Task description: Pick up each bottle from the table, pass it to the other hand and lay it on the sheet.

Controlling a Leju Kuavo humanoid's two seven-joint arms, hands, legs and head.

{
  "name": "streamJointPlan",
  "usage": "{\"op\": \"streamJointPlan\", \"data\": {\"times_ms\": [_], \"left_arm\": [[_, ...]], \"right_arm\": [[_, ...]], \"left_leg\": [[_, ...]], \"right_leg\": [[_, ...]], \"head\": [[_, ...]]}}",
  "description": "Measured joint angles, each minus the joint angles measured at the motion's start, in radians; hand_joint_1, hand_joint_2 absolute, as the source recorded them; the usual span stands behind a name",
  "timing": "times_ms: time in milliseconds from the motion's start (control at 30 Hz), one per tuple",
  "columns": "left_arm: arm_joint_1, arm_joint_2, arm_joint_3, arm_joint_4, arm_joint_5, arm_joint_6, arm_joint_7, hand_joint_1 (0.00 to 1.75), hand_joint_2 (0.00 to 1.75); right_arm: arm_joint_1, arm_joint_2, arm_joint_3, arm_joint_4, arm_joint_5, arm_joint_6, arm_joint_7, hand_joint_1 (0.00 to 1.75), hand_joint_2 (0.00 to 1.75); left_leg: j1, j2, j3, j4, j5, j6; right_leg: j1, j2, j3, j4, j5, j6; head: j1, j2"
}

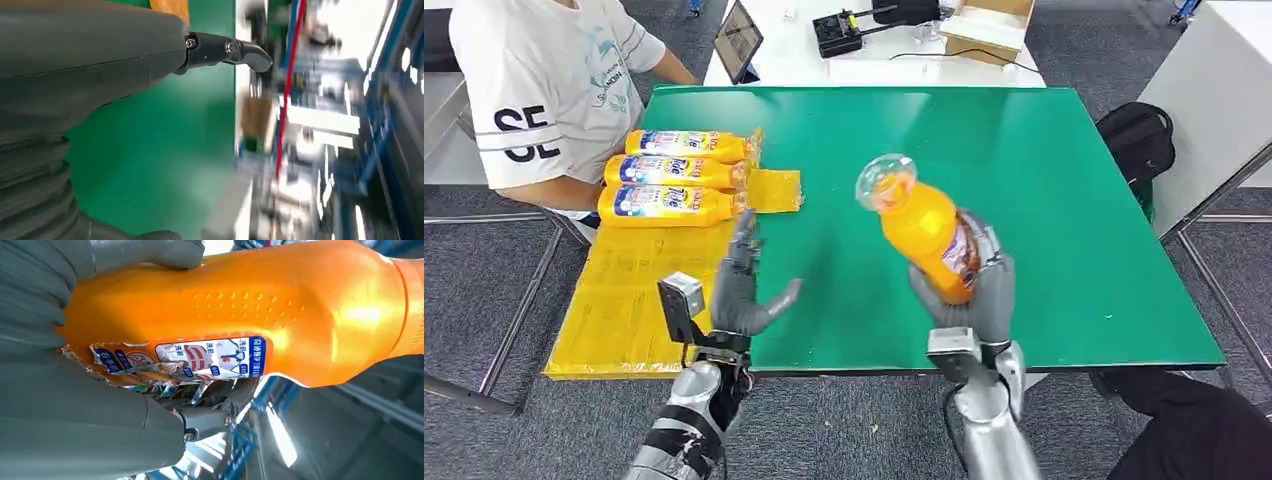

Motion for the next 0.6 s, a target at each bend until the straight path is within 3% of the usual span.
{"op": "streamJointPlan", "data": {"times_ms": [600], "left_arm": [[0.004,-0.004,-0.078,0.0,0.04,-0.155,0.011,0.0,1.75]], "right_arm": [[0.024,0.027,0.108,0.11,-0.021,-0.119,0.0,1.75,1.75]], "left_leg": [[0.0,0.0,0.0,0.0,0.0,0.0]], "right_leg": [[0.0,0.0,0.0,0.0,0.0,0.0]], "head": [[0.0,0.0]]}}
